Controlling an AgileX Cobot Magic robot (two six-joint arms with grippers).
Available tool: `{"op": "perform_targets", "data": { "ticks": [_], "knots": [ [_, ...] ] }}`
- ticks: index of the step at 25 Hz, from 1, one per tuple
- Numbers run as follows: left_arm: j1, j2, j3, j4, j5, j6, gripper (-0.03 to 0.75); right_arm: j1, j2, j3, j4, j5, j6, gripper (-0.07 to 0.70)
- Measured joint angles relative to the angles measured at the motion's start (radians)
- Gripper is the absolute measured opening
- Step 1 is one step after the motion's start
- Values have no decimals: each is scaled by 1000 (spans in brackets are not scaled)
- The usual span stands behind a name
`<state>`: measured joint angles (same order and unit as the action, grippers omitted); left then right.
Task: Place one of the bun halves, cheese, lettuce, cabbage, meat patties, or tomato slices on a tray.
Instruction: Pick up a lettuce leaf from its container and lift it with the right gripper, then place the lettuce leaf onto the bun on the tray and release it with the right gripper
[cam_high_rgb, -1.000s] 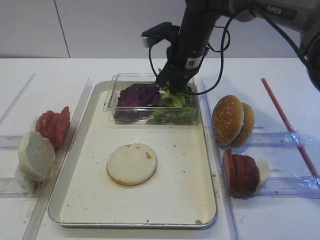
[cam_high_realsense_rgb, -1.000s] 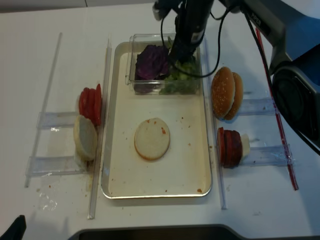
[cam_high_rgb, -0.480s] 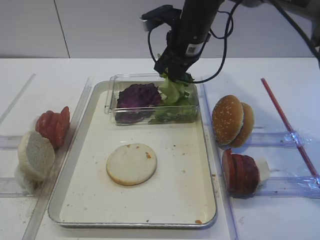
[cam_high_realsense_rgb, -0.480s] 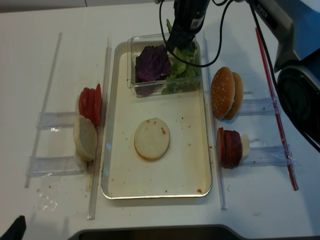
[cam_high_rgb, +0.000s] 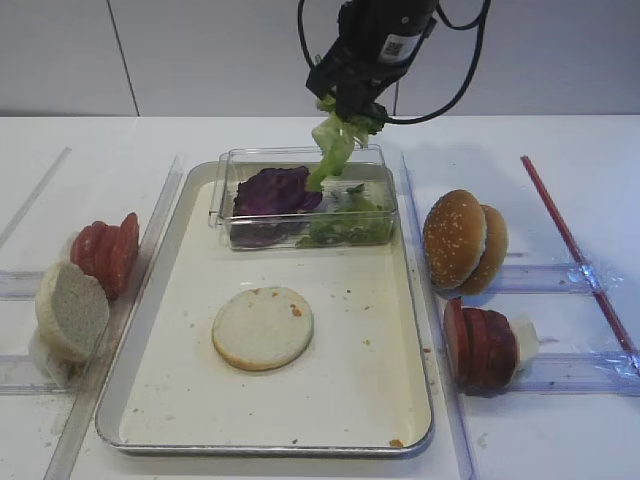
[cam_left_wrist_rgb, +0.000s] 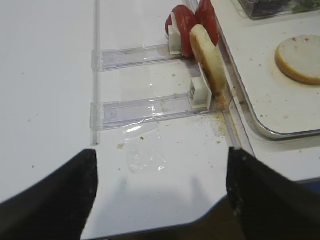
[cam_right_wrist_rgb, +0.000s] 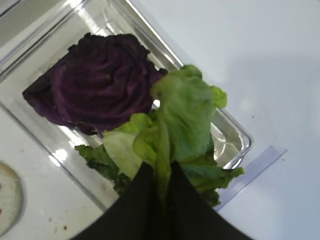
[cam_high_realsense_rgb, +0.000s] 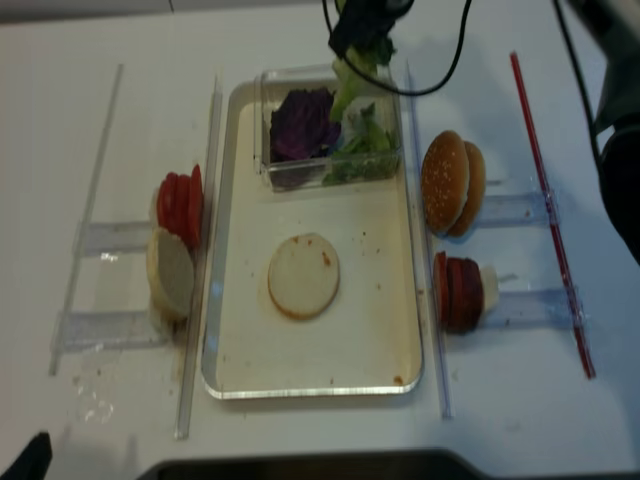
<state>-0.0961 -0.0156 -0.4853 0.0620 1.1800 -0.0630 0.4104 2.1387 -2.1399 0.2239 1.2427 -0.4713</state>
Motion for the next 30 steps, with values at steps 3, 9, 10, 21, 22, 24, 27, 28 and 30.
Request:
{"op": "perform_targets", "data": {
  "ticks": [3,9,10,21,22,24,27,28,30],
  "knots": [
    [0,0,0,0,0,0,492,0,-50,78,6,0,0,71],
    [0,0,0,0,0,0,492,0,-161,167,6,6,-12,69],
    [0,0,0,0,0,0,492,0,-177,167,14,6,-12,69],
    [0,0,0,0,0,0,492,33,-344,278,80,7,-23,69],
    [0,0,0,0,0,0,492,46,-358,299,80,7,-30,69],
    [0,0,0,0,0,0,492,73,-380,335,80,7,-38,69],
    [0,0,0,0,0,0,492,121,-407,383,86,7,-42,69],
    [0,0,0,0,0,0,492,134,-411,393,88,7,-42,69],
    [0,0,0,0,0,0,492,161,-412,408,97,7,-48,69]
  ]
}}
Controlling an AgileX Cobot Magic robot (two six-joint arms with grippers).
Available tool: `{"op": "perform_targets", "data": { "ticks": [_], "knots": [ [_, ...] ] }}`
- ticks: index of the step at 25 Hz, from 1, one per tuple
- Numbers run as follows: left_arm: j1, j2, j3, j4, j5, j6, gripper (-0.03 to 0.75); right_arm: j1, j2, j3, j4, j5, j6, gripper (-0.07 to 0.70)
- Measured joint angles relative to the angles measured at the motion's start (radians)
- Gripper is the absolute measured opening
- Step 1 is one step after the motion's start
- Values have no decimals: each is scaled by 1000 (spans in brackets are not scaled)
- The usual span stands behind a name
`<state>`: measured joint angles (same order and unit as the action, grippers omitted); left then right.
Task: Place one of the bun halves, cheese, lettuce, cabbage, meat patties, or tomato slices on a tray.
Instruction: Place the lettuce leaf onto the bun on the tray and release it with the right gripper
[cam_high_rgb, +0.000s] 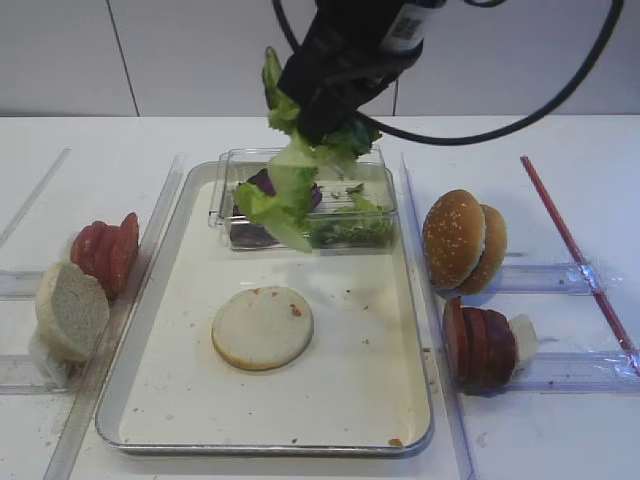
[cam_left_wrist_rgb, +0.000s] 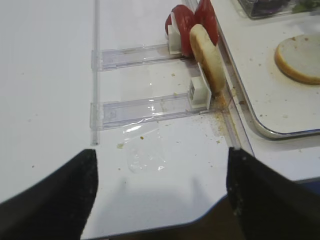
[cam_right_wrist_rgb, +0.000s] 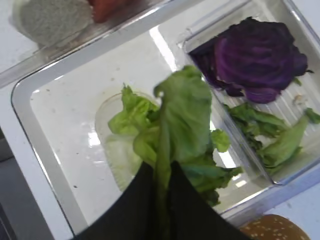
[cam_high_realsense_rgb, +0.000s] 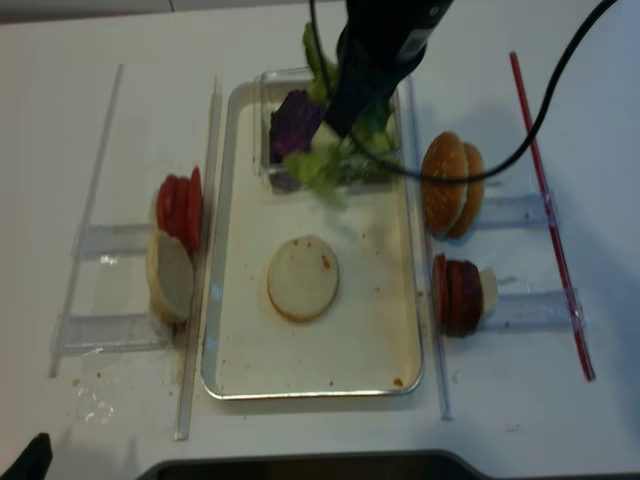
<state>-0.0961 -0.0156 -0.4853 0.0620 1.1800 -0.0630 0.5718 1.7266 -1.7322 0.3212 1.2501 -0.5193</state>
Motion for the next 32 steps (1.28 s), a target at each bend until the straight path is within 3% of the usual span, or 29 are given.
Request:
{"op": "perform_targets", "data": {
  "ticks": [11,32],
  "knots": [
    [0,0,0,0,0,0,492,102,7,56,46,-2,-40,69],
    [0,0,0,0,0,0,492,122,142,58,-43,-10,-77,69]
  ]
}}
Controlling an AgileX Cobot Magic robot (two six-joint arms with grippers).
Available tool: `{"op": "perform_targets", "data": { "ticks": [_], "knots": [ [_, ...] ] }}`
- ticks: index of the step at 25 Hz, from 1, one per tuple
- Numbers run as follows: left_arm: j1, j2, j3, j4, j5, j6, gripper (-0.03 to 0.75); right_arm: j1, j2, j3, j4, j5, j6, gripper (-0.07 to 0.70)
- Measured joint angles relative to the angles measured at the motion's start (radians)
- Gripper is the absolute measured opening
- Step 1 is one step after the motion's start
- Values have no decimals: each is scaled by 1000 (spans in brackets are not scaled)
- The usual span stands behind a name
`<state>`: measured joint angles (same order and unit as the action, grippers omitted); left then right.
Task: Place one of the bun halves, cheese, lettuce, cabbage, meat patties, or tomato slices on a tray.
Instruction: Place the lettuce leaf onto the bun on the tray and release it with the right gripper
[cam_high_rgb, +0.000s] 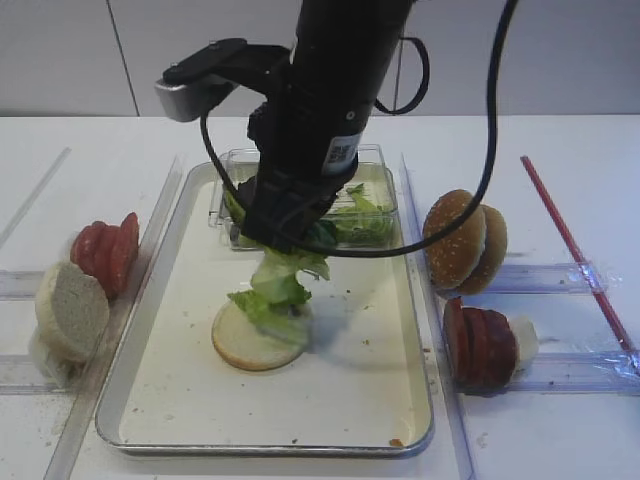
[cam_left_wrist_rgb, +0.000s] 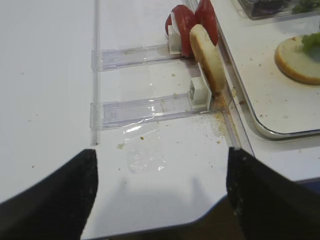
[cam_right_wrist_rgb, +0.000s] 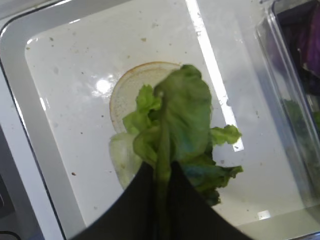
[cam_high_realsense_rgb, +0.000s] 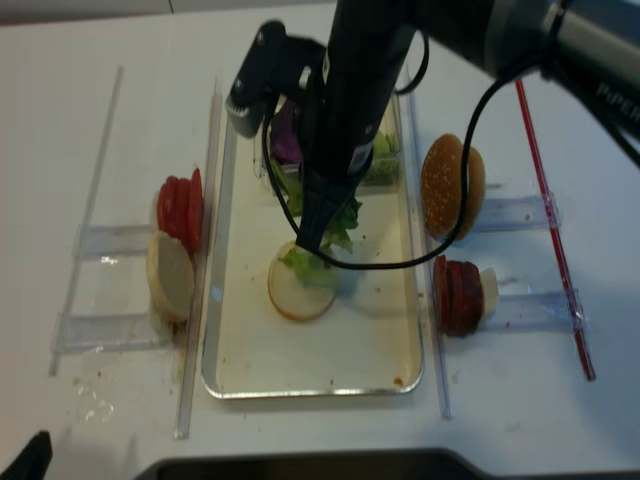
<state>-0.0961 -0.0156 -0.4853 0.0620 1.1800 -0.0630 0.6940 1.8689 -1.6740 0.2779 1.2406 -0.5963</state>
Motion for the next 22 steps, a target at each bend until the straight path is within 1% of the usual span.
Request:
{"op": "perform_targets", "data": {
  "ticks": [7,12,22],
  "knots": [
    [0,0,0,0,0,0,492,0,53,0,2,-2,-1,69],
    [0,0,0,0,0,0,492,2,84,0,37,-5,-16,69],
    [0,0,0,0,0,0,492,8,136,0,59,-11,-27,69]
  ]
}}
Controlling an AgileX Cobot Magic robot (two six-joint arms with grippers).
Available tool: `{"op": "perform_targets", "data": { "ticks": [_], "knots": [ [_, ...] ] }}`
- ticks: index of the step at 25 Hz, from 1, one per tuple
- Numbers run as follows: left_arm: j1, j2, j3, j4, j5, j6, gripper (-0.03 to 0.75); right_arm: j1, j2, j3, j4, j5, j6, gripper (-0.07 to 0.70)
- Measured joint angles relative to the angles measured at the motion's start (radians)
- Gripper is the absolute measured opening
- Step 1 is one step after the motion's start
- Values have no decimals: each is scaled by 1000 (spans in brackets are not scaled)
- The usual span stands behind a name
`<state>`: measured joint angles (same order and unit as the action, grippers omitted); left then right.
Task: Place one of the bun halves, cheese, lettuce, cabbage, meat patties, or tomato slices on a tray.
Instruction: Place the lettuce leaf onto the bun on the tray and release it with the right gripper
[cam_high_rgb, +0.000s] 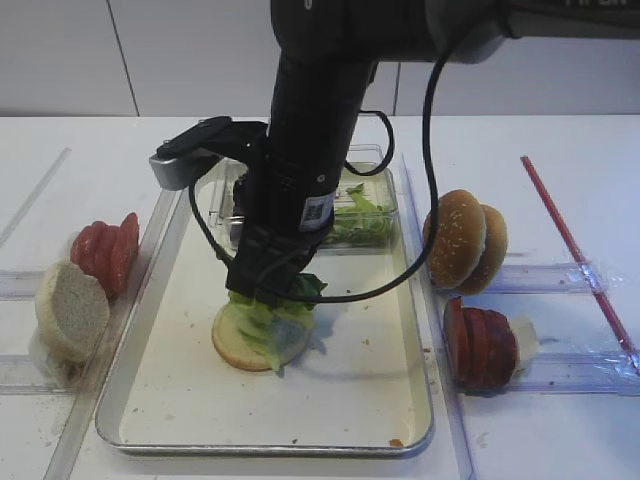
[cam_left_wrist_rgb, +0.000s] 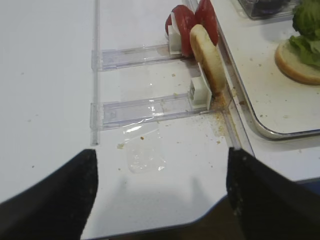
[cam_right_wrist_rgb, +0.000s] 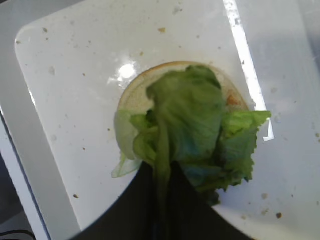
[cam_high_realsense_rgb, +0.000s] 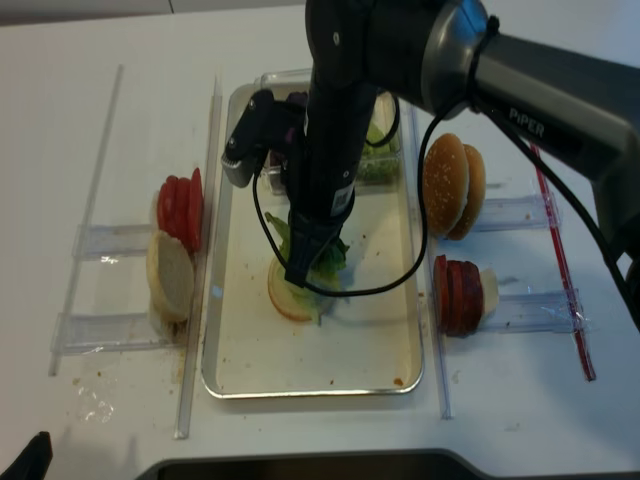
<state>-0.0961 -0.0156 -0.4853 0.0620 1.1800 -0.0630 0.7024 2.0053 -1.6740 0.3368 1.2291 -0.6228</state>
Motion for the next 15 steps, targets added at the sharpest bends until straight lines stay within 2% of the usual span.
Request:
{"op": "perform_targets", "data": {
  "ticks": [15],
  "knots": [
    [0,0,0,0,0,0,492,0,52,0,36,-17,-38,75]
  ]
}}
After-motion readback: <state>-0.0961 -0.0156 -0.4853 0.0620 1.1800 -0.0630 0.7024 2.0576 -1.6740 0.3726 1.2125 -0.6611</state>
